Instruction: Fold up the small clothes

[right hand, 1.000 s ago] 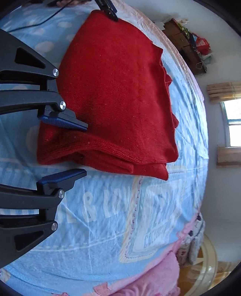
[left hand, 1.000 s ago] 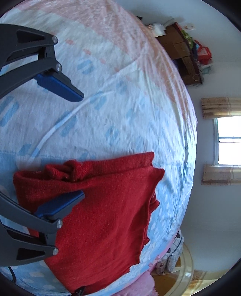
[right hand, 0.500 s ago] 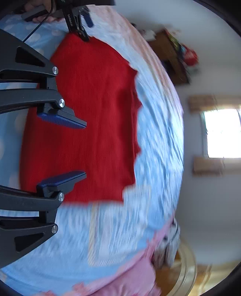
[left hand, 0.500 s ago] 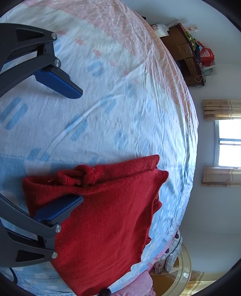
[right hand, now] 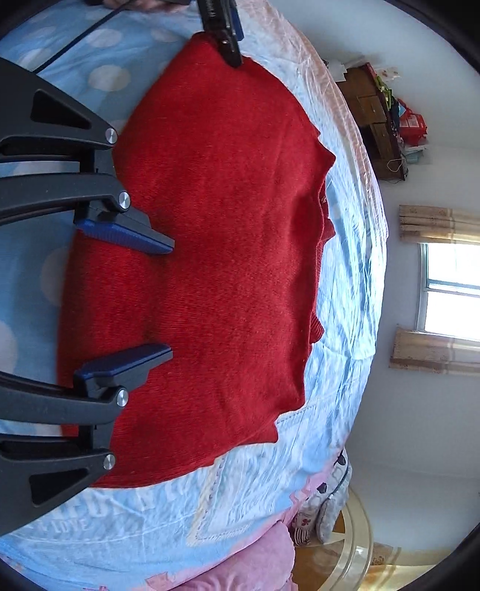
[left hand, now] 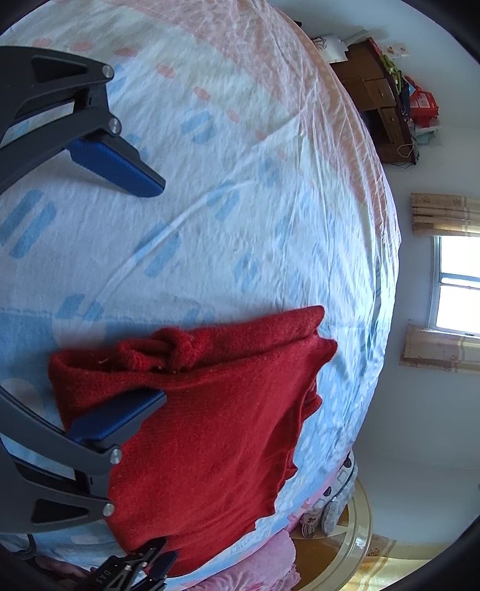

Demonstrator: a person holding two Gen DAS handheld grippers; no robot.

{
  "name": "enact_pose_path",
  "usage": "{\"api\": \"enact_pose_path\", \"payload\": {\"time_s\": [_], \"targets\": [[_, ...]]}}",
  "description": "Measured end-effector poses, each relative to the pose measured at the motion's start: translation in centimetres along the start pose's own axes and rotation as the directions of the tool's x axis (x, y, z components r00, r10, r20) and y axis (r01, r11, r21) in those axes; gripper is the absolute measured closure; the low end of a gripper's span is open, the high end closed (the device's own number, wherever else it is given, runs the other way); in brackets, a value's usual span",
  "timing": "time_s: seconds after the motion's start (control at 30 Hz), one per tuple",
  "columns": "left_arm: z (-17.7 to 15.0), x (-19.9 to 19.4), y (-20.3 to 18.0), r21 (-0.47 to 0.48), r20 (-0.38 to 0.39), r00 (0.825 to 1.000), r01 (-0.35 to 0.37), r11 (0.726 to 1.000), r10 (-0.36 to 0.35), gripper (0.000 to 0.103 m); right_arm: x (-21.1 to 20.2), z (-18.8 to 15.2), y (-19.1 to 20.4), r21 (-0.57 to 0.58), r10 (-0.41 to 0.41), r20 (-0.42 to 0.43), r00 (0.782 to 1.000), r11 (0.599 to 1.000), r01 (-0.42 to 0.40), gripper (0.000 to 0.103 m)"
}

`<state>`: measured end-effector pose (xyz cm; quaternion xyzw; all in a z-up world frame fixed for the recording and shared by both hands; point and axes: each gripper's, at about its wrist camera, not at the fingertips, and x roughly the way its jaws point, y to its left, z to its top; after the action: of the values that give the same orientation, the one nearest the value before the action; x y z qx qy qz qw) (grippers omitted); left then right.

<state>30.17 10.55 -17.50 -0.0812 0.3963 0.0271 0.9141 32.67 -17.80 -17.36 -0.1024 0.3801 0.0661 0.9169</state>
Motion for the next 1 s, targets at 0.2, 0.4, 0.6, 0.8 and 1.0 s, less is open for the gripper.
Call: {"api": "enact_pose_path", "payload": {"time_s": [0.2,0.4,0.6,0.8,1.0], "targets": [[-0.5,-0.5,0.3,0.021,-0.007,0.999,0.037,0.999,-0.037,0.000,-0.3,-0.9,-0.2,-0.003,-0.003,0.028,1.000,1.000,0.003,0.051],[-1.0,-1.4,0.5,0.071,-0.030,0.998,0.050,0.996,-0.048,0.000,-1.2,-1.4,0.0,-0.003,-0.005,0.031,1.000,1.000,0.005,0.051],[-1.0,-2.9,3.2,0.066,-0.021,0.998,0.055,0.996,-0.053,0.000,-3.8,-2.5,1.2,-0.060,0.005,0.063,0.998,0.998,-0.001,0.050],[0.8,-2.8,5.8,0.026,0.005,1.000,0.010,1.000,-0.010,0.000,-5.4,-1.8,4.3,-0.142,0.050,0.117,0.992,0.989,-0.034,0.050],[2.2,-1.3,7.8,-0.092,0.005,0.994,0.109,0.990,-0.109,0.000,-5.5,-1.3,11.1,-0.357,0.075,0.172,0.982,0.934,-0.009,0.050]]}}
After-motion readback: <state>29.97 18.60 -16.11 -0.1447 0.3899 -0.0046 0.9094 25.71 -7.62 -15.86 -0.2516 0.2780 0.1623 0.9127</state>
